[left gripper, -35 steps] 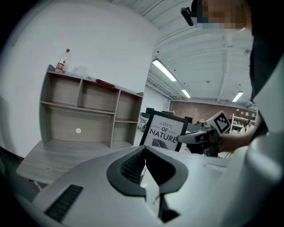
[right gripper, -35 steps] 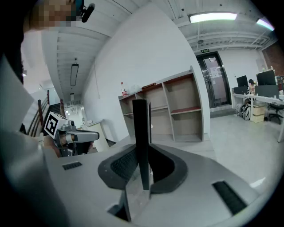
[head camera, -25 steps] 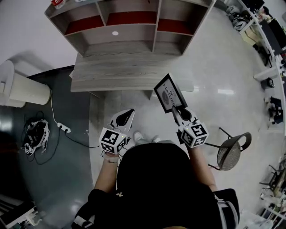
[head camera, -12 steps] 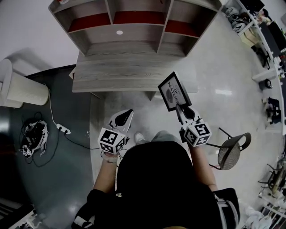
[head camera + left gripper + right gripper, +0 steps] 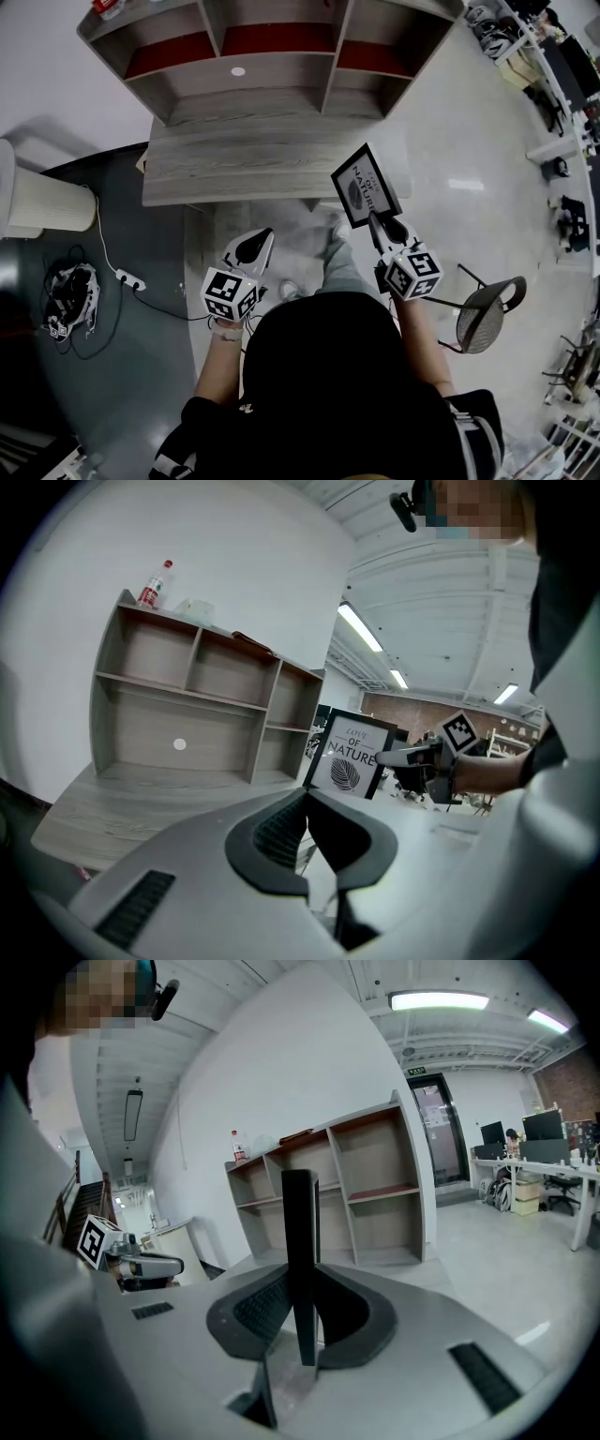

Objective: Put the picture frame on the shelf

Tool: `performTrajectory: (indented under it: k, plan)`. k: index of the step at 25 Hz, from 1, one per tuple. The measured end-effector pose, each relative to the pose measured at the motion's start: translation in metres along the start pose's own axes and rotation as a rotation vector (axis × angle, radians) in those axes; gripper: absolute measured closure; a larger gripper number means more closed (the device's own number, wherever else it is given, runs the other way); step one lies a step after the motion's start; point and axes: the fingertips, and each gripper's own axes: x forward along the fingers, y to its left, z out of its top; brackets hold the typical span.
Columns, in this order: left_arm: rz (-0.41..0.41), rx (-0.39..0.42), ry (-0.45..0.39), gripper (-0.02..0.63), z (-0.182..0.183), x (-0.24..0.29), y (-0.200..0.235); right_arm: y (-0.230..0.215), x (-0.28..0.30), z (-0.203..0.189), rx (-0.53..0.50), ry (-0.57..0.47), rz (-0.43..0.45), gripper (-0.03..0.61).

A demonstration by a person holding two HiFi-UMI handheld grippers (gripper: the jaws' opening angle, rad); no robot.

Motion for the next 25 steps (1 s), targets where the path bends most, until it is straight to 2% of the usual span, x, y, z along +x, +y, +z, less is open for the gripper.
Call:
performTrajectory:
  k: [10, 17, 25]
  plan:
    - [0.003, 0.001, 0.026, 0.604, 0.044, 0.115, 0.011, -0.095, 0.064, 0.038, 0.018, 0.032, 0.024, 0.517]
    - [0.042, -0.006, 0.031, 0.604, 0.076, 0.2, 0.014, -0.165, 0.105, 0.061, 0.022, 0.072, 0.075, 0.517]
    - [0.083, -0.023, 0.03, 0.604, 0.097, 0.265, 0.009, -0.223, 0.139, 0.069, 0.017, 0.11, 0.115, 0.517]
